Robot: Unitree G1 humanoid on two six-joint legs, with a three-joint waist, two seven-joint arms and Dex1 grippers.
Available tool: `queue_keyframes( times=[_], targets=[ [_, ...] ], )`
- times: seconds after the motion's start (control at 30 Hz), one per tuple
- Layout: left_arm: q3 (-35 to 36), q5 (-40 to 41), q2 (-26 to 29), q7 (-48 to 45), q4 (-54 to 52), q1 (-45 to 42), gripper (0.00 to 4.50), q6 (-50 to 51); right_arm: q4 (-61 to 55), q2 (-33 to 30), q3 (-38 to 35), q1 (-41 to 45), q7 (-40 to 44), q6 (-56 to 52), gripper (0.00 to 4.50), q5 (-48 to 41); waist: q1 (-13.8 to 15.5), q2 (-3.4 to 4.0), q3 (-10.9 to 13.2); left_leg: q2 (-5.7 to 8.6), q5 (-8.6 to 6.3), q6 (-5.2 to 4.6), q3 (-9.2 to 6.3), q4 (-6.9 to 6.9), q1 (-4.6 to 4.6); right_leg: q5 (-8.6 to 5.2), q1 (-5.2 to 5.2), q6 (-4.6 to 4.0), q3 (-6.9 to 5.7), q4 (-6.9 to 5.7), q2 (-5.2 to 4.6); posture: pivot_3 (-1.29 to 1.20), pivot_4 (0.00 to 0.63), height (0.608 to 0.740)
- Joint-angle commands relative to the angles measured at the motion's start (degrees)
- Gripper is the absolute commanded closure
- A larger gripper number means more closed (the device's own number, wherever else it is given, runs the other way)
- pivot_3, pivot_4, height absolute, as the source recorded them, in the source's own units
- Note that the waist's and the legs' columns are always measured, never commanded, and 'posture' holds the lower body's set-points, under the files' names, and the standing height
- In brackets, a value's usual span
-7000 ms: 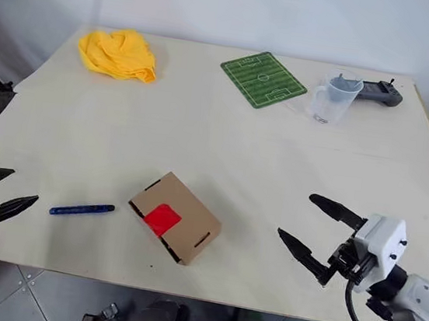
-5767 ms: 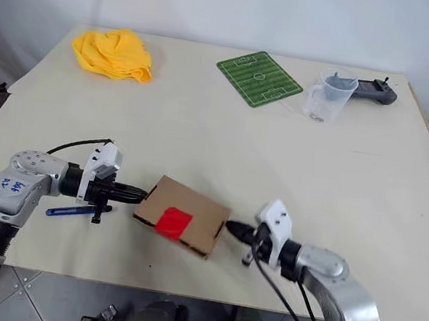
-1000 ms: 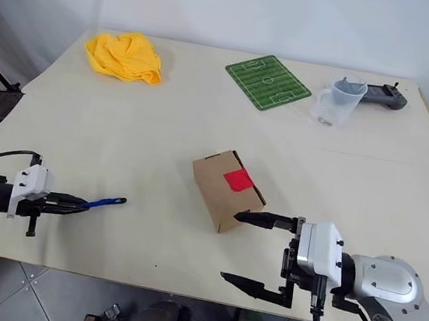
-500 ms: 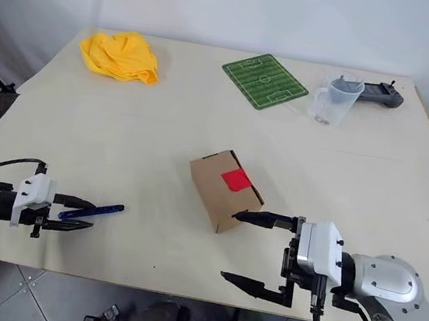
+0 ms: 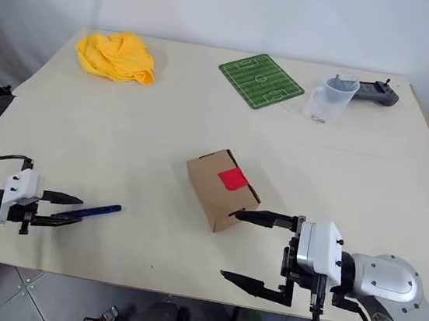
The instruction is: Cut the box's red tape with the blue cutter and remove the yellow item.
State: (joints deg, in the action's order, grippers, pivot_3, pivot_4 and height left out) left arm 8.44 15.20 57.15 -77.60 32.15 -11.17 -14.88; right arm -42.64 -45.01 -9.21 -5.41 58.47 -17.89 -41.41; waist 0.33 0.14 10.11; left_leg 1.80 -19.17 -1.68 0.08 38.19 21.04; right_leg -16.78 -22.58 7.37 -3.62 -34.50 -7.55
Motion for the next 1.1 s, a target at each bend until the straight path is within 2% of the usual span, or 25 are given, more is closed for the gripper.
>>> queue_keyframes(
  times=[0.03, 0.13, 0.5, 0.6, 0.7, 0.83, 0.97, 1.1],
  targets=[
    [0.3, -2.4, 1.2, 1.9, 1.4, 3.3, 3.21, 1.2, -1.1, -0.1, -0.2, 0.2, -0.3, 0.4, 0.0, -0.3, -0.3, 0.07, 0.0, 0.0, 0.0, 0.01, 0.0, -0.01, -0.02, -0.01, 0.0, -0.01, 0.01, 0.0, -0.01, 0.0, 0.15, 0.74],
    [0.4, -2.7, 1.0, 2.3, 1.0, 4.6, 4.02, 1.0, -1.0, -0.1, -0.1, 0.3, -0.2, 0.5, 0.0, -0.3, -0.4, 0.17, -0.1, -0.02, 0.02, 0.05, 0.01, -0.03, -0.07, -0.02, 0.01, -0.03, 0.08, 0.0, -0.01, 0.0, 0.15, 0.74],
    [-0.4, -1.8, -1.2, 2.5, -4.1, 4.1, 4.06, 0.0, -0.4, -0.3, 0.1, 1.2, 0.3, 0.3, 0.0, -0.4, -0.4, 0.19, -0.1, -0.1, 0.04, 0.1, 0.02, -0.07, -0.1, -0.05, 0.01, -0.09, 0.54, 0.0, 0.0, 0.0, 0.15, 0.74],
    [-2.5, 1.1, -2.7, 1.4, -14.4, 2.8, 4.06, 5.1, -0.1, -0.1, -0.8, 0.6, -0.2, 0.2, 0.0, -0.7, 0.4, 0.18, -0.1, -0.08, 0.04, 0.08, -0.02, -0.05, -0.03, -0.04, 0.01, -0.09, 0.5, 0.04, -0.04, 0.0, 0.15, 0.74],
    [-5.8, 2.3, -2.2, -1.2, -24.1, 1.9, 4.06, 11.1, -0.7, -0.2, -2.1, -0.6, -1.1, -0.5, 0.0, -1.7, 1.0, 0.12, -0.1, -0.05, -0.02, 0.01, -0.05, 0.01, 0.09, -0.04, 0.0, -0.09, 0.5, 0.09, -0.07, 0.0, 0.15, 0.74],
    [-11.3, -0.6, -2.6, 0.3, -33.4, -1.9, 4.06, 18.3, -2.7, -0.8, -4.7, -5.2, -2.0, -1.6, 0.0, -2.3, 1.1, 0.08, -0.1, -0.03, -0.09, -0.02, -0.11, 0.01, 0.2, -0.03, 0.01, -0.08, 0.43, 0.07, -0.02, 0.0, 0.15, 0.74],
    [-18.9, -4.1, -5.7, 4.3, -44.3, -5.9, 4.06, 29.1, -3.7, -2.3, -8.9, -13.5, -0.4, -2.0, 0.0, -1.0, 1.2, 0.08, -0.1, 0.05, -0.12, -0.08, -0.07, 0.01, 0.23, -0.02, 0.02, -0.05, 0.39, 0.07, 0.08, 0.0, 0.15, 0.74],
    [-28.3, -13.7, -11.3, 11.1, -48.5, -11.2, 4.06, 38.7, -1.1, -2.5, -11.0, -19.7, -0.2, -0.8, 0.0, 4.1, 1.3, -0.05, 0.0, 0.18, -0.13, -0.27, 0.13, 0.09, 0.18, 0.03, 0.07, 0.08, 0.12, 0.05, 0.35, 0.0, 0.15, 0.74]
  ],
)
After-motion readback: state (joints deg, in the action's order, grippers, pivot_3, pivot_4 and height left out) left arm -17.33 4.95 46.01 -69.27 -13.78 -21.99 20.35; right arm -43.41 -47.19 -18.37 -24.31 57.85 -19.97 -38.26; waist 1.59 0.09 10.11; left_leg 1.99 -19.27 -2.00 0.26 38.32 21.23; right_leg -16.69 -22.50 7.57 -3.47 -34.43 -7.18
